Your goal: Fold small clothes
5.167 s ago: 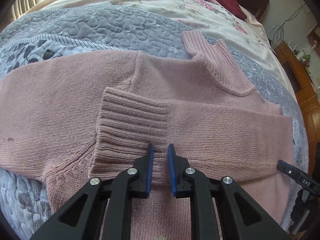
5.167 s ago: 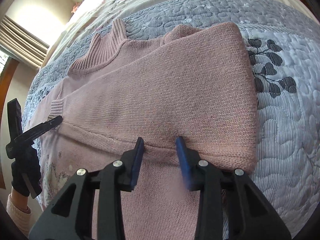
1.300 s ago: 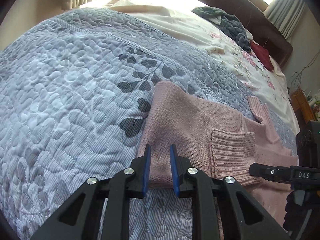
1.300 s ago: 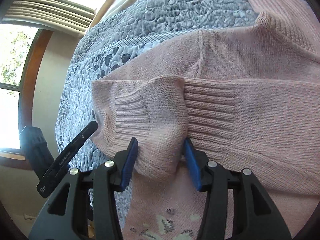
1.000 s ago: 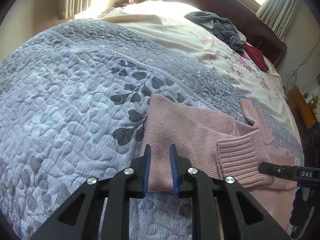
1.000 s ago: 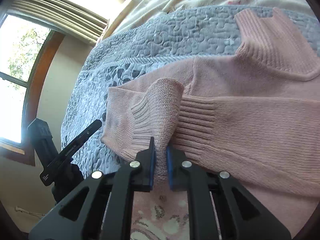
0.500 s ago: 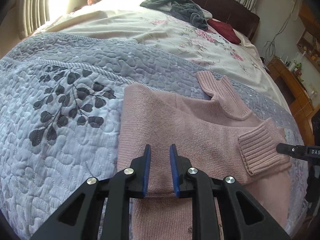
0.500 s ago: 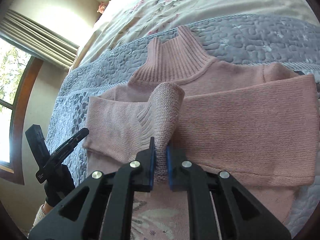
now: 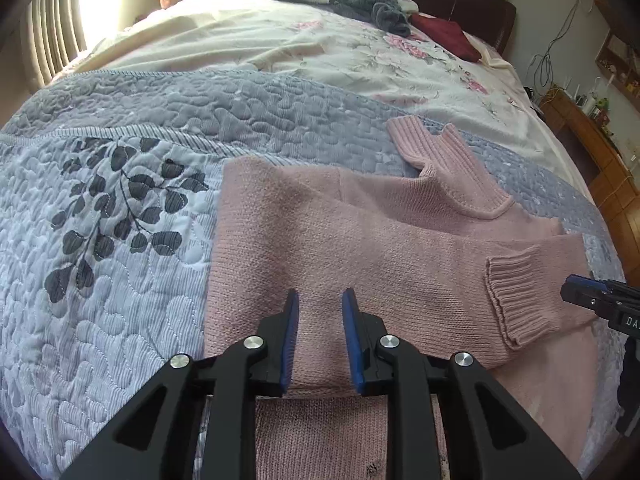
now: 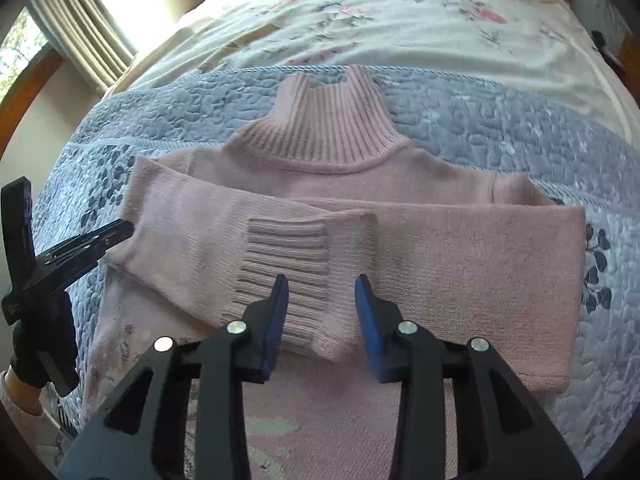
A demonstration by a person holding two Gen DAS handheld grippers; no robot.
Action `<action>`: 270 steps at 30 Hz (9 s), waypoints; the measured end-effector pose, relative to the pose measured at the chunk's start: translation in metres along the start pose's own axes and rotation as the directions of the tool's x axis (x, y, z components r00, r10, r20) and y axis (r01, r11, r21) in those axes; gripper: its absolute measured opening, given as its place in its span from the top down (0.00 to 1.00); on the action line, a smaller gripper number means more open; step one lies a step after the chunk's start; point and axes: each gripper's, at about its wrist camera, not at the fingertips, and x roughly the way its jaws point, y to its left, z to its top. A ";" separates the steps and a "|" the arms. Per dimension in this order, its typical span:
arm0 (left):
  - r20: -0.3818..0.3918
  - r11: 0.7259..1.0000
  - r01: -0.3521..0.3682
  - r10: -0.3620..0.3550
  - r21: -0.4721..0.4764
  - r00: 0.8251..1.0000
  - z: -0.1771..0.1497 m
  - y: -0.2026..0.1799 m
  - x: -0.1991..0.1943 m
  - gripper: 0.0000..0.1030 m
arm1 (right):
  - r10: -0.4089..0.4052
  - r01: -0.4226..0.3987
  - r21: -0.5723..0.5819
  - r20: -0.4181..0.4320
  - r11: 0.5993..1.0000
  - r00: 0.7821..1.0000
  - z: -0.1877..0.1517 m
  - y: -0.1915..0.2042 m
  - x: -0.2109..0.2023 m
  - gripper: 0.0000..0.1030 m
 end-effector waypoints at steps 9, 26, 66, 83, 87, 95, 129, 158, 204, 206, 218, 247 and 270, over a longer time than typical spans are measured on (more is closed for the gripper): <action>-0.057 0.999 0.027 -0.025 0.038 0.998 -0.002 -0.022 0.021 0.74 | -0.071 0.042 -0.194 -0.144 0.980 0.987 -0.006 0.067 0.056 0.55; -0.050 0.999 0.031 -0.029 0.027 0.998 -0.009 -0.018 0.029 0.74 | 0.120 -0.129 0.152 0.064 0.980 0.991 -0.002 -0.043 -0.034 0.90; -0.104 0.984 0.079 -0.062 0.160 0.993 -0.014 -0.060 0.039 0.69 | 0.059 -0.040 0.211 -0.088 0.977 0.994 -0.048 -0.123 0.002 0.85; -0.143 0.985 0.149 -0.160 -0.085 0.977 0.134 -0.066 0.115 0.45 | 0.178 -0.183 0.207 0.042 0.961 0.983 0.124 -0.105 0.050 0.42; -0.155 0.974 0.183 -0.203 -0.134 0.967 0.145 -0.061 0.150 0.45 | 0.186 -0.186 0.230 0.021 0.955 0.982 0.150 -0.107 0.093 0.40; -0.123 0.949 0.297 -0.309 -0.108 0.943 0.156 -0.076 0.172 0.63 | 0.140 -0.135 0.144 -0.022 0.980 0.990 0.169 -0.087 0.139 0.76; -0.129 0.847 0.531 -0.529 -0.021 0.839 -0.024 -0.029 0.000 0.72 | 0.352 -0.353 0.069 0.019 0.933 0.936 -0.050 -0.078 -0.018 0.64; -0.265 0.873 0.468 -0.488 -0.140 0.831 -0.019 -0.048 0.061 0.92 | 0.317 -0.293 0.199 -0.101 0.935 0.943 -0.057 -0.073 0.036 0.91; -0.234 0.994 0.002 -0.028 -0.109 0.972 -0.292 0.045 -0.170 0.48 | 0.159 -0.130 0.392 -0.044 0.911 0.986 -0.397 -0.032 -0.119 0.55; -0.245 0.994 -0.001 -0.026 -0.112 0.969 -0.291 0.043 -0.169 0.47 | 0.169 -0.139 0.382 -0.044 0.914 0.985 -0.398 -0.028 -0.117 0.55; -0.266 0.980 0.080 -0.128 -0.184 0.955 -0.290 0.055 -0.168 0.71 | 0.252 -0.212 0.394 -0.050 0.894 0.967 -0.395 -0.039 -0.114 0.90; -0.012 0.853 0.351 -0.385 -0.386 0.923 -0.162 0.080 -0.153 0.93 | 0.452 -0.528 0.606 0.291 0.595 0.843 -0.271 -0.133 -0.139 0.92; 0.007 0.873 0.297 -0.320 -0.386 0.948 -0.128 0.112 -0.117 0.63 | 0.306 -0.345 0.568 0.166 0.748 0.937 -0.223 -0.157 -0.112 0.57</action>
